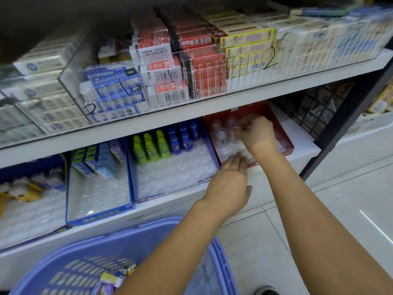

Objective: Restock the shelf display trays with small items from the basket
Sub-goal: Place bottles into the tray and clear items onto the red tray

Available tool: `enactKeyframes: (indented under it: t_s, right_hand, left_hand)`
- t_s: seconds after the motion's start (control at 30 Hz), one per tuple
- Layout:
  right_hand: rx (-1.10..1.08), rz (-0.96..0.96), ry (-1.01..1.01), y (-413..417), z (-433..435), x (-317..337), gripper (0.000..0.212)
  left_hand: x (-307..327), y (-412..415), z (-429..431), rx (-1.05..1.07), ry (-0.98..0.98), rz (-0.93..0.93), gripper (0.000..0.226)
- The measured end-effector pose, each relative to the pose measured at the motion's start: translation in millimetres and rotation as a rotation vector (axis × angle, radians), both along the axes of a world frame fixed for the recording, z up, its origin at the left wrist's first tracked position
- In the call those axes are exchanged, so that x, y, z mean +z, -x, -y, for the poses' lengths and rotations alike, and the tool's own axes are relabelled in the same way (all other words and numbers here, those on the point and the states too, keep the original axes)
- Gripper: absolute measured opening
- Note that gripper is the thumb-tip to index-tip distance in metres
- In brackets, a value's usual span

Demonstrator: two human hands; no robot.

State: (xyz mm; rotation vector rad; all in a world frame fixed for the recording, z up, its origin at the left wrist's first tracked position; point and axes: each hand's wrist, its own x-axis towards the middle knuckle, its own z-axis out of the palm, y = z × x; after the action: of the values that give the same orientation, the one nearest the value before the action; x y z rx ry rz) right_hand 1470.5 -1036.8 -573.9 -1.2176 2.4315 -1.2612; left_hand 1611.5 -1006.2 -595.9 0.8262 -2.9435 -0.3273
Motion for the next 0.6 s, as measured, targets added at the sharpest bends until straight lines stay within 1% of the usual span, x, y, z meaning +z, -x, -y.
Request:
enactKeyframes:
  t_s: [0.07, 0.13, 0.17, 0.27, 0.3, 0.33, 0.37, 0.47, 0.5, 0.53, 0.6]
  right_hand:
    - [-0.002, 0.029, -0.026, 0.6, -0.7, 2.9, 0.027]
    - [0.015, 0.020, -0.095, -1.6, -4.5, 7.9, 0.031]
    - [0.018, -0.018, -0.122, -5.3, -7.9, 10.6, 0.033]
    - [0.017, -0.136, -0.114, -28.3, -22.1, 25.2, 0.035]
    - [0.052, -0.147, -0.128, -39.9, -26.6, 34.4, 0.033]
    - [0.123, -0.147, -0.187, -51.9, -31.0, 45.8, 0.032]
    - [0.225, -0.147, -0.294, -65.3, -35.0, 58.3, 0.032]
    - [0.616, -0.098, -0.724, -112.9, -47.8, 90.7, 0.041]
    - [0.736, -0.066, -0.835, -129.3, -51.5, 94.6, 0.040]
    - [0.834, -0.026, -0.927, -145.0, -54.1, 92.7, 0.036]
    - [0.959, 0.016, -1.066, -174.9, -56.5, 71.8, 0.030]
  left_hand:
    - [6.1, -4.1, 0.3, -0.001, -0.085, -0.040, 0.068]
    - [13.2, -15.1, -2.9, -0.002, -0.183, -0.165, 0.060]
    - [15.9, -24.0, -5.9, 0.010, -0.214, -0.253, 0.054]
    - [16.4, -65.3, -16.6, 0.133, -0.279, -0.514, 0.029]
    - [13.3, -82.8, -19.1, 0.181, -0.320, -0.573, 0.022]
    - [9.2, -101.1, -21.2, 0.225, -0.365, -0.605, 0.017]
    - [3.7, -119.7, -22.2, 0.262, -0.405, -0.612, 0.014]
    - [-20.1, -170.6, -23.3, 0.346, -0.467, -0.566, 0.013]
    - [-31.0, -184.0, -23.4, 0.375, -0.483, -0.542, 0.013]
    - [-43.1, -194.8, -23.5, 0.401, -0.504, -0.513, 0.013]
    - [-70.8, -209.2, -23.2, 0.445, -0.559, -0.429, 0.014]
